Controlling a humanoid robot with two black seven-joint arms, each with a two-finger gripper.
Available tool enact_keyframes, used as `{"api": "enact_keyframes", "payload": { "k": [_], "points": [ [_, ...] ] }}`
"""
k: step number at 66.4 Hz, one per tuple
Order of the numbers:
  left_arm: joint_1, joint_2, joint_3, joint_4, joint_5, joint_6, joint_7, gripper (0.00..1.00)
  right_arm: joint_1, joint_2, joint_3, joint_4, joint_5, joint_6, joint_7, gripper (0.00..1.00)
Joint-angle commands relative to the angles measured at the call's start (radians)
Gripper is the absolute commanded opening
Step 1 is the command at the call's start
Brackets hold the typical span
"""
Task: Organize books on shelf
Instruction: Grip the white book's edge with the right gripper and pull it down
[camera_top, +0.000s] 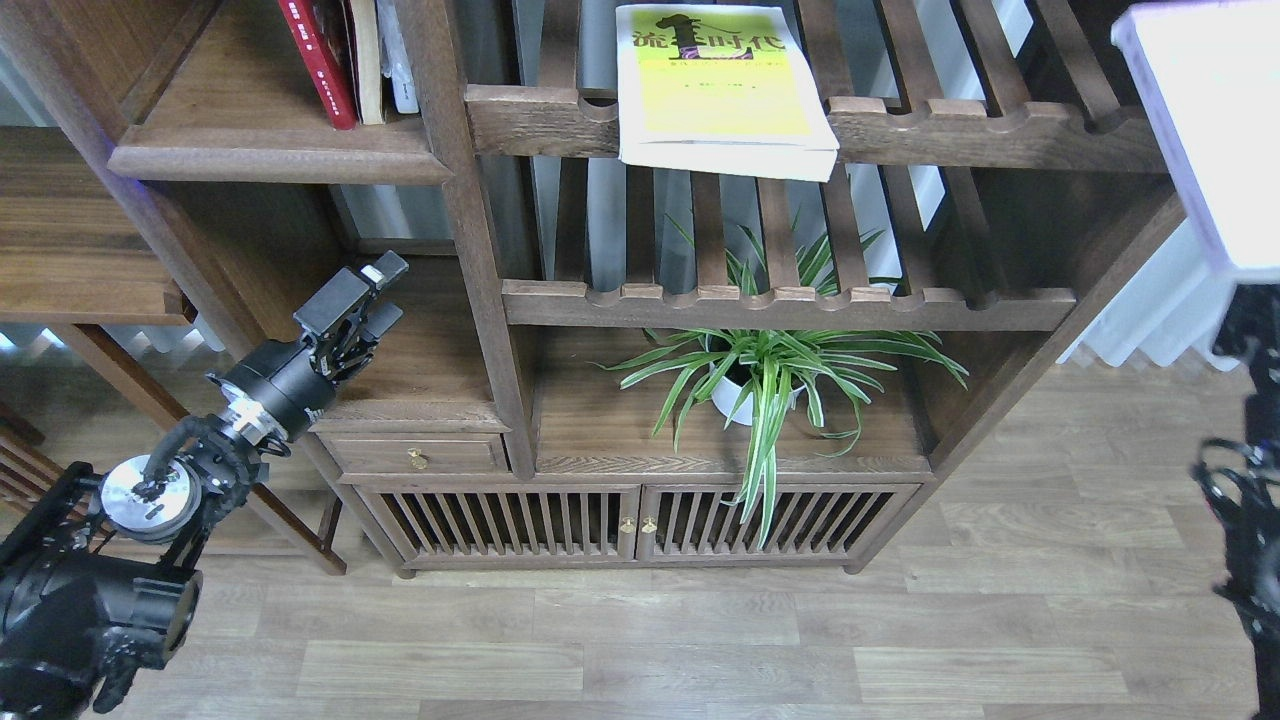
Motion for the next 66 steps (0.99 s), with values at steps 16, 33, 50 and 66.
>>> {"api": "enact_keyframes", "payload": {
  "k": [16, 33, 50, 66],
  "points": [
    [-0.01, -0.002, 0.123, 0.016, 0.002, 0.0, 0.0, 1.0, -0.131, 0.043, -0.023, -0.009, 0.032, 0.004, -0.052, 0.04],
    [-0.033, 0.007, 0.17, 0.027, 0.007, 0.0, 0.0, 1.0, -0.131, 0.074, -0.124, -0.039, 0.032, 0.004, -0.073, 0.05],
    [-0.053, 0.007, 0.177, 0.079, 0.013, 0.0, 0.0, 1.0, -0.132, 0.075, -0.222, -0.078, 0.03, 0.004, -0.086, 0.05],
    [-0.07, -0.012, 0.194, 0.079, 0.01, 0.0, 0.0, 1.0, -0.134, 0.075, -0.307, -0.091, 0.022, 0.004, -0.086, 0.05]
  ]
}}
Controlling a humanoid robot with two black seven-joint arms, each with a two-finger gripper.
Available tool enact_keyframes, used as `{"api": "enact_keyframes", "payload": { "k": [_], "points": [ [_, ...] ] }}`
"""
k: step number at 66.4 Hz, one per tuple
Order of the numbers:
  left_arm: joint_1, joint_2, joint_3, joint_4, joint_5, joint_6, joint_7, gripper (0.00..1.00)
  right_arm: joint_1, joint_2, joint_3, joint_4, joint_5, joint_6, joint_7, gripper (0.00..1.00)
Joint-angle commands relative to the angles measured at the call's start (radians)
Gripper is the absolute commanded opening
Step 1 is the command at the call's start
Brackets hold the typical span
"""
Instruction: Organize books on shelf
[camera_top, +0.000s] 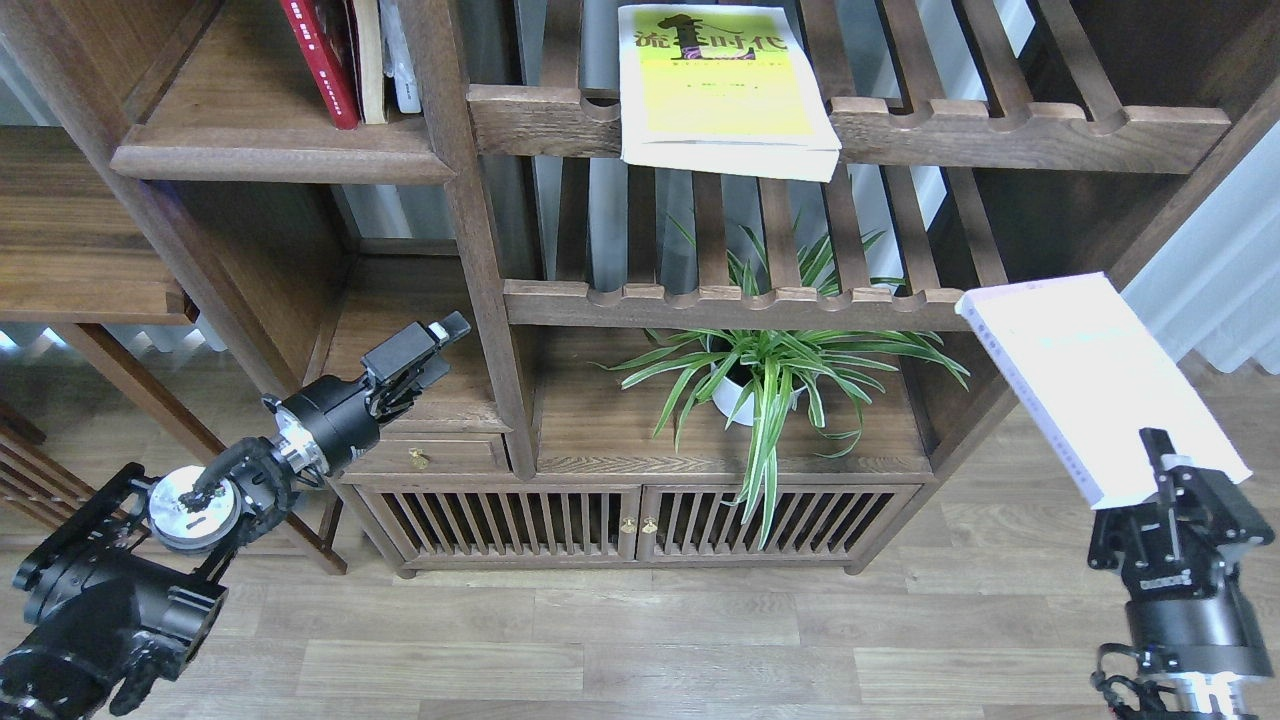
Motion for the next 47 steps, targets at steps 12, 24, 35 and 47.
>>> {"api": "enact_keyframes", "payload": {
  "k": [12, 24, 35, 47],
  "points": [
    [-0.013, -0.006, 0.007, -0.01, -0.003, 0.0, 0.0, 1.0, -0.02, 0.0, -0.149, -0.033, -0.012, 0.0, 0.0, 0.05],
    [-0.016, 0.011, 0.02, -0.021, 0.051, 0.0, 0.0, 1.0, -0.017, 0.0, -0.215, -0.062, -0.104, 0.0, 0.002, 0.05],
    [-0.005, 0.032, 0.014, -0.023, 0.089, 0.0, 0.0, 1.0, -0.002, 0.0, -0.265, -0.068, -0.184, 0.0, 0.006, 0.05],
    [0.001, 0.037, 0.003, -0.01, 0.086, 0.0, 0.0, 1.0, 0.078, -0.003, -0.34, -0.068, -0.206, 0.0, 0.008, 0.05]
  ]
}}
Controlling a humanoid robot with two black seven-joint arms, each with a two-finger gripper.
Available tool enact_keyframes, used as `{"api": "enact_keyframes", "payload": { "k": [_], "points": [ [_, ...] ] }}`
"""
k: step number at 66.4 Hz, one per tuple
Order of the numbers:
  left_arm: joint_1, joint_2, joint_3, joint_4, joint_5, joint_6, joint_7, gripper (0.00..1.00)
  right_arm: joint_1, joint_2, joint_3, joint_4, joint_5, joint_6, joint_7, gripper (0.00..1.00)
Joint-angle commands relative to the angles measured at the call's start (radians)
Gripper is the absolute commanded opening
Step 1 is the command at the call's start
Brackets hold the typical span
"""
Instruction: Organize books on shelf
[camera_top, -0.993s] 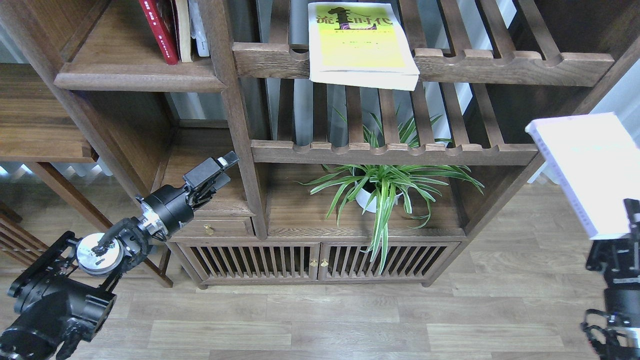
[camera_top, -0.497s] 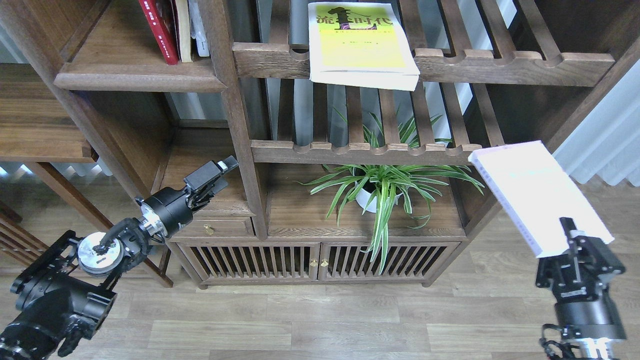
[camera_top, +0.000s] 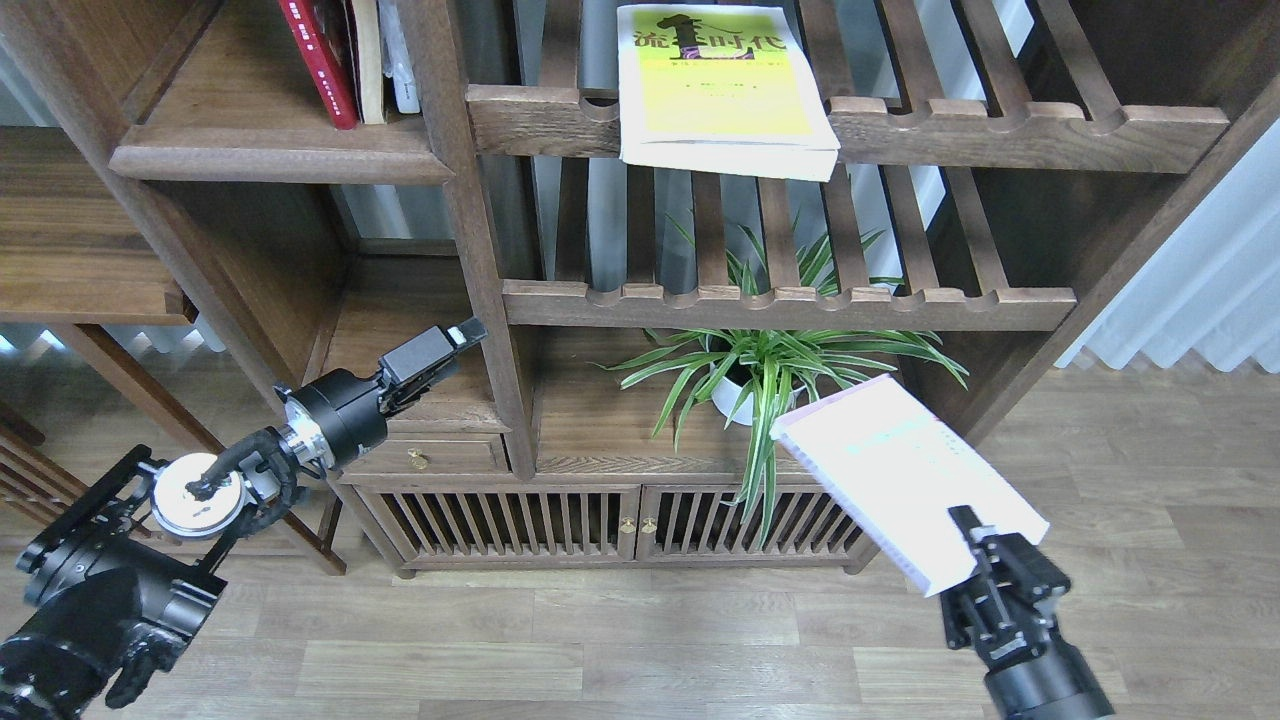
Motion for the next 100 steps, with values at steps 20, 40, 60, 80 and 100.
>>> {"api": "enact_keyframes", "payload": {
  "k": [20, 40, 60, 80, 100],
  "points": [
    [0.094, 0.022, 0.001, -0.094, -0.392, 0.0, 0.0, 1.0, 0.158, 0.025, -0.116, -0.009, -0.038, 0.0, 0.007, 0.05],
    [0.118, 0.023, 0.01, -0.327, -0.696, 0.0, 0.0, 0.99, 0.239, 0.049, -0.124, -0.035, -0.04, 0.0, 0.009, 0.05],
    [0.227, 0.198, 0.121, -0.516, -0.783, 0.0, 0.0, 0.99, 0.31, 0.091, -0.181, -0.059, -0.04, 0.0, 0.007, 0.05],
    [0.252, 0.318, 0.185, -0.577, -0.832, 0.0, 0.0, 0.98, 0.32, 0.092, -0.199, -0.059, -0.045, 0.0, 0.004, 0.05],
    [0.255, 0.324, 0.288, -0.583, -0.848, 0.0, 0.0, 0.97, 0.322, 0.15, -0.221, -0.059, -0.081, 0.0, 0.002, 0.05]
  ]
}}
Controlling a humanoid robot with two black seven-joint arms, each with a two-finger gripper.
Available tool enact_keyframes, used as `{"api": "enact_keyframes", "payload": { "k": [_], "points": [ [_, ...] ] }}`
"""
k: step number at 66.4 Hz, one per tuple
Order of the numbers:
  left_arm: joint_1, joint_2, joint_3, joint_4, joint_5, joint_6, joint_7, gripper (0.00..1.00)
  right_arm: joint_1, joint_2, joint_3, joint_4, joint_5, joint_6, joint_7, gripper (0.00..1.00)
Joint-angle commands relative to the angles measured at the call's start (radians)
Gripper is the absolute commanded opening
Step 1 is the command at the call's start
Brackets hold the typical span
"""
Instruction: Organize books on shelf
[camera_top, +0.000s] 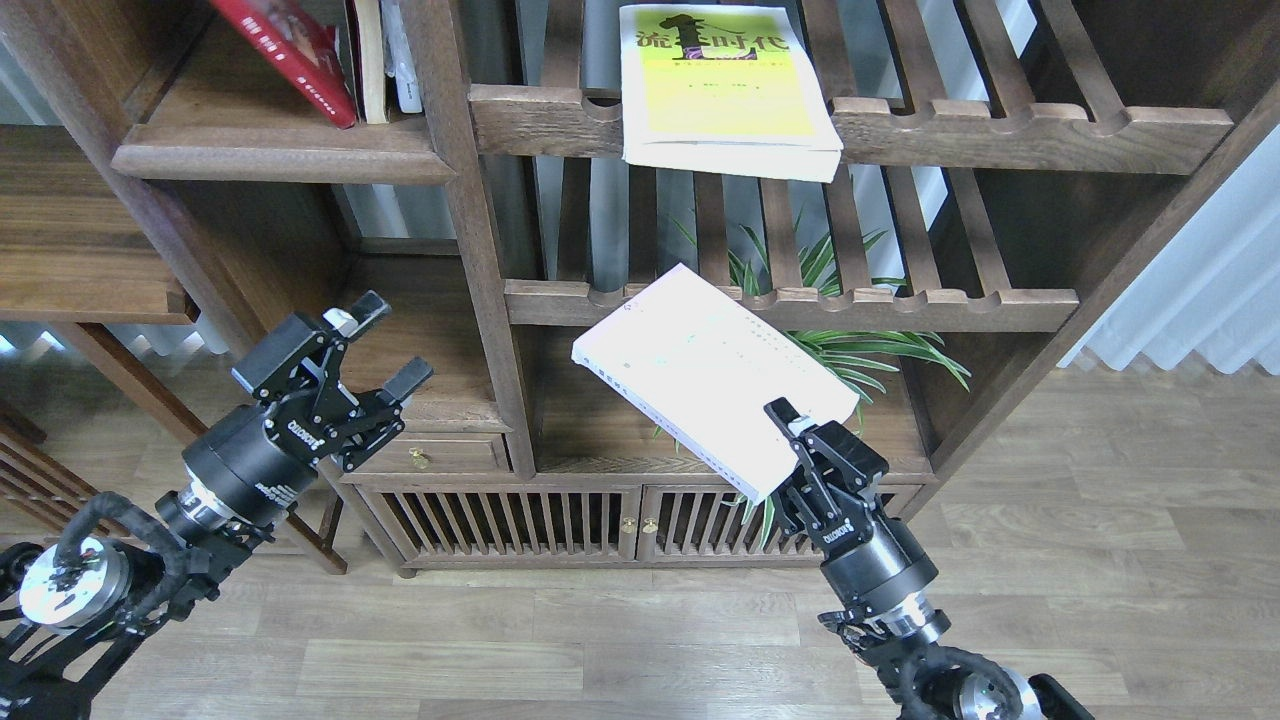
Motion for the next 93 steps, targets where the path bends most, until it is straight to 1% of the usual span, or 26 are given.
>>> {"api": "enact_keyframes", "payload": {
  "k": [1, 14, 25, 32, 33, 42, 50, 65, 73, 78, 84, 93],
  "points": [
    [0.002, -0.006, 0.023, 0.001, -0.001, 0.0, 0.0, 0.97, 0.001, 0.03, -0.004, -0.001, -0.028, 0.0, -0.001, 0.05],
    [0.006, -0.009, 0.029, 0.009, 0.001, 0.0, 0.0, 0.97, 0.001, 0.087, -0.013, -0.006, -0.079, 0.0, -0.001, 0.05],
    [0.003, -0.028, 0.029, 0.018, 0.001, 0.0, 0.0, 0.97, -0.007, 0.087, -0.013, -0.006, -0.111, 0.0, -0.001, 0.05],
    [0.002, -0.063, 0.029, 0.02, 0.003, 0.0, 0.0, 0.97, -0.01, 0.087, -0.013, -0.006, -0.14, 0.0, -0.001, 0.05],
    [0.0, -0.087, 0.03, 0.02, 0.006, 0.0, 0.0, 0.97, -0.012, 0.087, -0.013, -0.006, -0.149, 0.0, -0.001, 0.05],
    [0.0, -0.12, 0.046, 0.027, 0.042, 0.0, 0.0, 0.97, -0.013, 0.087, -0.013, -0.004, -0.152, 0.0, -0.001, 0.05],
    [0.002, -0.118, 0.076, 0.032, 0.058, 0.0, 0.0, 0.98, -0.013, 0.087, -0.012, -0.004, -0.151, 0.0, -0.001, 0.05],
    [0.003, -0.112, 0.081, 0.046, 0.064, 0.0, 0.0, 0.98, -0.015, 0.087, -0.012, -0.002, -0.151, 0.0, -0.001, 0.06],
    [-0.006, -0.124, 0.082, 0.085, 0.082, 0.0, 0.0, 0.98, -0.015, 0.087, -0.012, 0.001, -0.151, 0.0, -0.003, 0.06],
    [-0.007, -0.149, 0.082, 0.099, 0.092, 0.0, 0.0, 0.98, -0.016, 0.087, -0.013, 0.001, -0.151, 0.0, -0.003, 0.06],
    [-0.021, -0.215, 0.082, 0.124, 0.111, 0.0, 0.0, 0.98, -0.021, 0.087, -0.021, 0.001, -0.152, 0.0, -0.006, 0.06],
    [-0.034, -0.265, 0.079, 0.144, 0.121, 0.01, 0.0, 0.98, -0.021, 0.087, -0.03, 0.001, -0.154, 0.0, -0.009, 0.06]
  ]
}}
